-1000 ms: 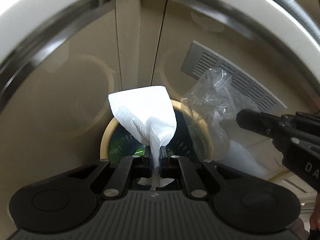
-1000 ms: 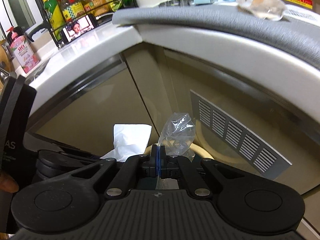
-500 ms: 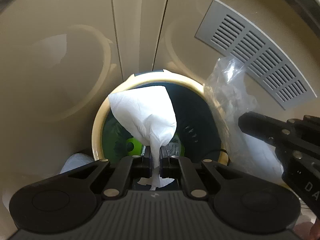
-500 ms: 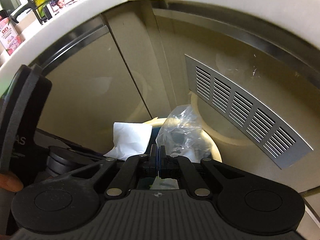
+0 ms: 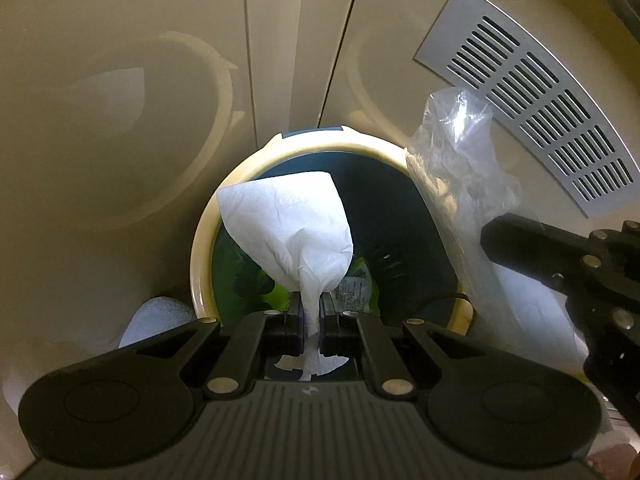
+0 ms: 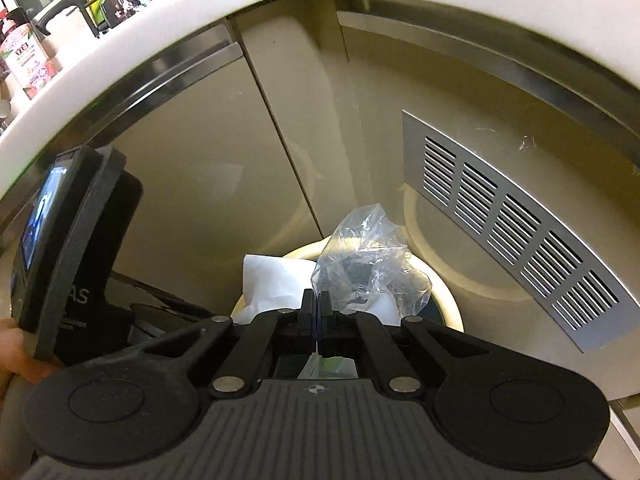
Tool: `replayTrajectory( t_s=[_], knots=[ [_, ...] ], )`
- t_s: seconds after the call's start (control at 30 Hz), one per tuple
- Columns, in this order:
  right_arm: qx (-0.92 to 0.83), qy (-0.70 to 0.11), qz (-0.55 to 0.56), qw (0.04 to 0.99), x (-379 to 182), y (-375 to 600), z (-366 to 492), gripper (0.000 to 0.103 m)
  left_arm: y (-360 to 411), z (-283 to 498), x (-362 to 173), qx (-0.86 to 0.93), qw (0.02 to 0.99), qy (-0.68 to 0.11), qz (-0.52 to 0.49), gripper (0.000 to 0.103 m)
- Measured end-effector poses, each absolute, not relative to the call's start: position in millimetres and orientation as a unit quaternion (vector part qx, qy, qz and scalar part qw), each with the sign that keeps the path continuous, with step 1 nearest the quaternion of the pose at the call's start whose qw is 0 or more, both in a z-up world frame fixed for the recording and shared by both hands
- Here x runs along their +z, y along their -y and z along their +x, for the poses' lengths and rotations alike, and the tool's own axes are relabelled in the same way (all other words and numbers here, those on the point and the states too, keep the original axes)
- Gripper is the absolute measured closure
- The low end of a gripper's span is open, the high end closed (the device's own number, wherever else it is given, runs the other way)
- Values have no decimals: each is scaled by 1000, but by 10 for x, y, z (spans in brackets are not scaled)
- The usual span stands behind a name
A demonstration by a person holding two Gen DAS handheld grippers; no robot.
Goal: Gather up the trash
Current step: 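Carry the tissue and clear plastic bag with both tools down over the trash bin, then open the left tool dropping the tissue while the right tool releases the plastic bag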
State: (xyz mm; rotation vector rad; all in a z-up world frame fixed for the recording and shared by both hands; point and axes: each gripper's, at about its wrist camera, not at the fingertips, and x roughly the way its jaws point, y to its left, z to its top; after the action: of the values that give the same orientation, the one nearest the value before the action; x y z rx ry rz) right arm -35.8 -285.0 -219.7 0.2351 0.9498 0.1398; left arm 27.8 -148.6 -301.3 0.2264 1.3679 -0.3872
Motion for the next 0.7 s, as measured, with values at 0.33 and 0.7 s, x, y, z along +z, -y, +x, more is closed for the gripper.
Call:
replayTrajectory(
  t_s=[0.33,0.7],
  knots=[
    [82,-441,117,886,-2170,2838,-317,102,1477,292,-3009,-174,751,-629,102,96],
    [104,-445,90,885,-2121,2855,-184,102,1450,299,-3009,-172,749,-632,99,96]
  ],
)
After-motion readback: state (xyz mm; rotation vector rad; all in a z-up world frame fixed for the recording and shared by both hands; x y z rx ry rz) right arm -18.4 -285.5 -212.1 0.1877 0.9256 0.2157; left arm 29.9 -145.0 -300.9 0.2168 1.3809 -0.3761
